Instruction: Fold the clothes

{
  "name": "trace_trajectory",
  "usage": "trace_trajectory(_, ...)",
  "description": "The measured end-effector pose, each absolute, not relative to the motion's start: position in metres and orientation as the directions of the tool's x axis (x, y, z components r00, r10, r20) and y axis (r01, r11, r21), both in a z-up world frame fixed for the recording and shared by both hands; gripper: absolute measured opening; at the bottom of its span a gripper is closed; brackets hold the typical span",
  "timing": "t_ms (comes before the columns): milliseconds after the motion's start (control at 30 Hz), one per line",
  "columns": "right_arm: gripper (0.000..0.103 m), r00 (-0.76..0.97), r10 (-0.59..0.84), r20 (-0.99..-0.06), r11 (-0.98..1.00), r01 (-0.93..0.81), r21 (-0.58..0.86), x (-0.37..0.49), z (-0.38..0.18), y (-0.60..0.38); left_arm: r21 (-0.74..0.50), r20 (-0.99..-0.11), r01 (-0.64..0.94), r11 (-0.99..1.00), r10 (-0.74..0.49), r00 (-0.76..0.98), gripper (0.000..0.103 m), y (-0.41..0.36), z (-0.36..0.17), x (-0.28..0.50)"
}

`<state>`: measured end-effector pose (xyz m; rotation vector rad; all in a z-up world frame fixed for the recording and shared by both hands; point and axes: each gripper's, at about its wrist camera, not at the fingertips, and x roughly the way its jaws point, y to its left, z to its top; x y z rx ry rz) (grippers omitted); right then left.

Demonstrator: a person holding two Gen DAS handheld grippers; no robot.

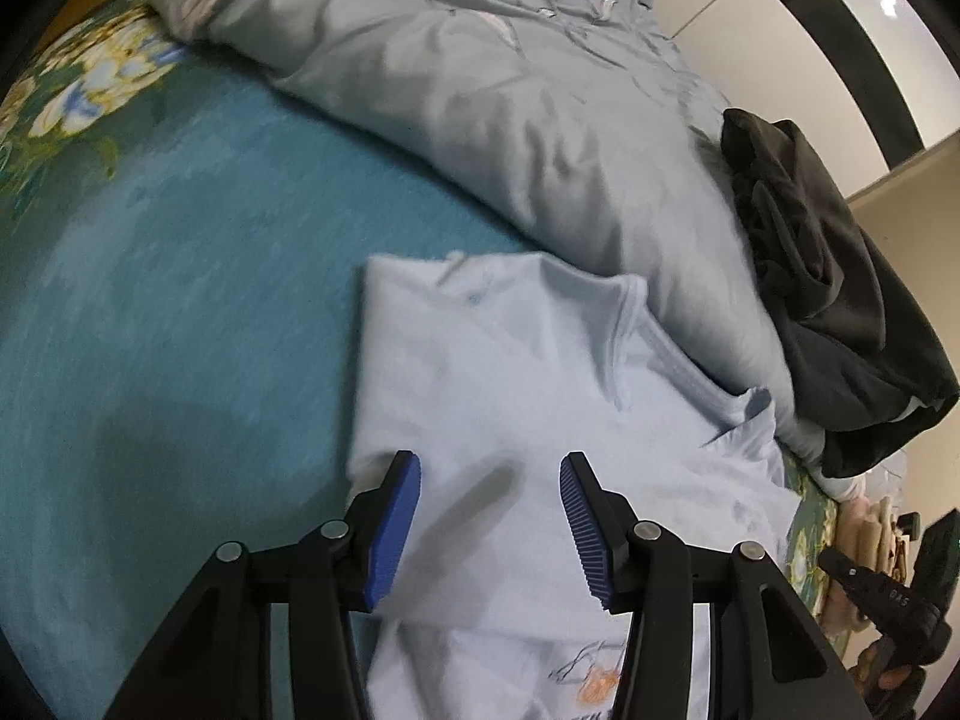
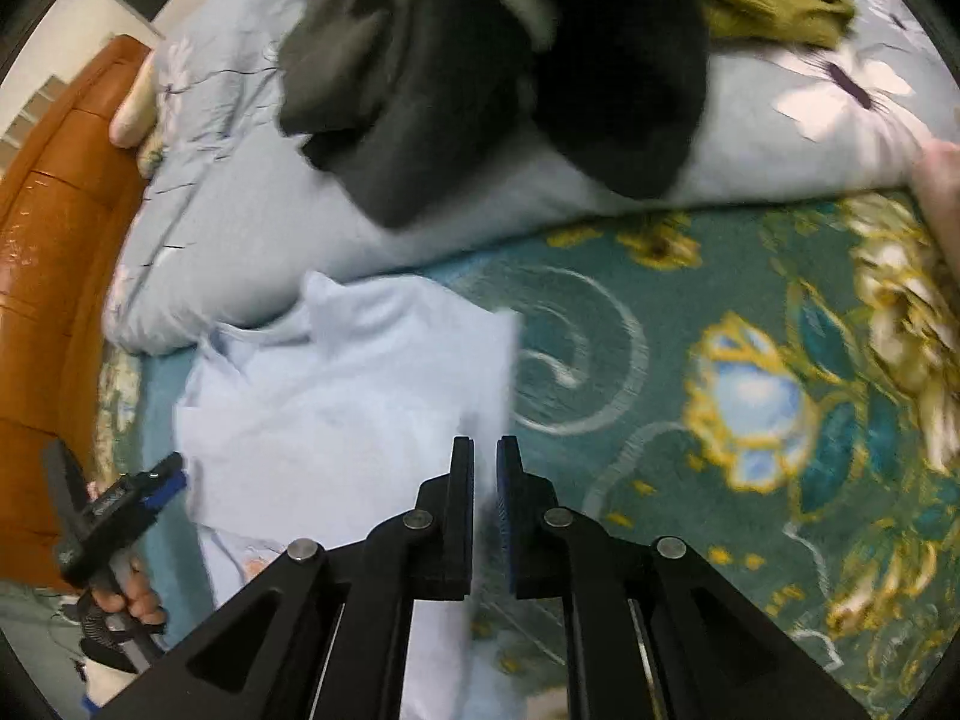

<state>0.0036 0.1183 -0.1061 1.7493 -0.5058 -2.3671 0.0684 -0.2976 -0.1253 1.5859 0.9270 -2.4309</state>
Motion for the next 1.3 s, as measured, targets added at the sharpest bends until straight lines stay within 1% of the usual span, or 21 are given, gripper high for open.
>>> trace_trajectory(167, 0.008, -0.195, -0.388, -0.901, -0.922, 0.099, 0.375, -0.012, -0.125, 0.054, -0.428, -0.860, 0.371, -0.824, 0.244, -0.448, 0.053, -0.295, -0.130, 0.050)
trace_trajectory(267, 0.008, -0.161, -0.391, -0.906, -0.917, 0.146, 0.370, -0.012, -0.136, 0.039, -0.432, -0.862, 0.379, -0.818, 0.251, -0.441, 0.053, -0.300, -0.135, 0.049)
trace_trajectory(333, 0.009, -0.161, -0.364, -0.917, -0.929, 0.129, 0.346, -0.010, -0.142, 0.046, -0.436, -0.863, 0.385, -0.813, 0.257, -0.436, 0.053, -0.303, -0.140, 0.051)
trace_trajectory(433, 0.008, -0.168, -0.302, -0.938, -0.953, 0.045, 0.299, -0.007, -0.154, 0.075, -0.468, -0.849, 0.393, -0.792, 0.278, -0.449, 0.053, -0.308, -0.146, 0.054)
trace_trajectory(533, 0.008, -0.172, -0.351, -0.920, -0.931, -0.040, 0.363, -0.004, -0.156, 0.099, -0.481, -0.844, 0.403, -0.779, 0.286, -0.454, 0.053, -0.309, -0.148, 0.054)
trace_trajectory(633, 0.009, -0.190, -0.325, -0.927, -0.939, -0.056, 0.340, 0.001, -0.148, 0.105, -0.480, -0.848, 0.414, -0.774, 0.287, -0.446, 0.053, -0.308, -0.145, 0.055)
trace_trajectory(700, 0.009, -0.198, -0.344, -0.918, -0.930, -0.067, 0.363, 0.006, -0.142, 0.108, -0.472, -0.853, 0.414, -0.778, 0.283, -0.440, 0.053, -0.306, -0.138, 0.058)
trace_trajectory(867, 0.009, -0.204, -0.348, -0.915, -0.919, -0.116, 0.376, 0.030, -0.133, 0.123, -0.434, -0.869, 0.413, -0.801, 0.251, -0.427, 0.054, -0.308, -0.120, 0.092)
trace_trajectory(900, 0.010, -0.205, -0.355, -0.912, -0.913, -0.135, 0.386, 0.038, -0.132, 0.128, -0.438, -0.871, 0.431, -0.789, 0.254, -0.420, 0.054, -0.313, -0.123, 0.103)
trace_trajectory(967, 0.017, -0.201, -0.359, -0.911, -0.905, -0.163, 0.393, 0.049, -0.133, 0.134, -0.444, -0.876, 0.464, -0.766, 0.263, -0.404, 0.054, -0.320, -0.127, 0.123)
trace_trajectory(1000, 0.023, -0.198, -0.361, -0.911, -0.902, -0.176, 0.395, 0.054, -0.134, 0.136, -0.449, -0.877, 0.473, -0.758, 0.271, -0.398, 0.054, -0.320, -0.130, 0.128)
trace_trajectory(1033, 0.026, -0.195, -0.362, -0.912, -0.900, -0.182, 0.396, 0.059, -0.134, 0.139, -0.454, -0.877, 0.482, -0.749, 0.280, -0.391, 0.054, -0.320, -0.132, 0.134)
trace_trajectory(1200, 0.027, -0.166, -0.388, -0.907, -0.890, -0.188, 0.415, 0.078, -0.131, 0.138, -0.475, -0.876, 0.522, -0.709, 0.324, -0.357, 0.054, -0.318, -0.143, 0.159)
trace_trajectory(1267, 0.029, -0.151, -0.406, -0.901, -0.883, -0.188, 0.430, 0.083, -0.131, 0.134, -0.474, -0.877, 0.508, -0.719, 0.338, -0.341, 0.054, -0.311, -0.145, 0.165)
trace_trajectory(1300, 0.032, -0.145, -0.412, -0.899, -0.882, -0.185, 0.434, 0.086, -0.130, 0.132, -0.473, -0.878, 0.504, -0.723, 0.343, -0.333, 0.054, -0.307, -0.145, 0.169)
